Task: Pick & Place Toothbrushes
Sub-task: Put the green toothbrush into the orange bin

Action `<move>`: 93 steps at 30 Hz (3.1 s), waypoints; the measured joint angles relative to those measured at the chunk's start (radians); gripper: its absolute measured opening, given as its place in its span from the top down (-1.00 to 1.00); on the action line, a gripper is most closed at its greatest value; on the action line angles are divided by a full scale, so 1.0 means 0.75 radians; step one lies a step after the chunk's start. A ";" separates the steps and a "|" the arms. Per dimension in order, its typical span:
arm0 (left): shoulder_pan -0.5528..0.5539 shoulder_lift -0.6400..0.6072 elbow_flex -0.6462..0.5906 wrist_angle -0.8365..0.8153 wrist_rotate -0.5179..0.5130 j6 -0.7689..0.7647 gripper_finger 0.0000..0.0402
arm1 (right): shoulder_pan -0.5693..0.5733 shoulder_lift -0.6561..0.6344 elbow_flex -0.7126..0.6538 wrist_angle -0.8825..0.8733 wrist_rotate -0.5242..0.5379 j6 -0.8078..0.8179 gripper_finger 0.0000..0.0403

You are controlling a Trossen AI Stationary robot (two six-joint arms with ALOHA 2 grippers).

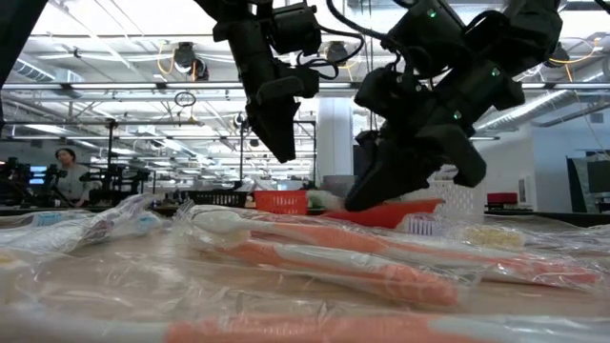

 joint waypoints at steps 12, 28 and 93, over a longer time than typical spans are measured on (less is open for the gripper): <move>0.000 0.000 0.000 0.009 0.000 0.000 -0.26 | -0.014 0.027 0.001 0.036 0.007 -0.014 0.54; 0.000 0.000 0.000 0.020 0.000 0.005 -0.26 | -0.023 0.039 0.001 -0.004 0.075 -0.054 0.57; 0.000 0.000 0.000 0.031 0.000 0.032 -0.26 | -0.030 0.060 0.002 0.032 0.105 -0.166 0.25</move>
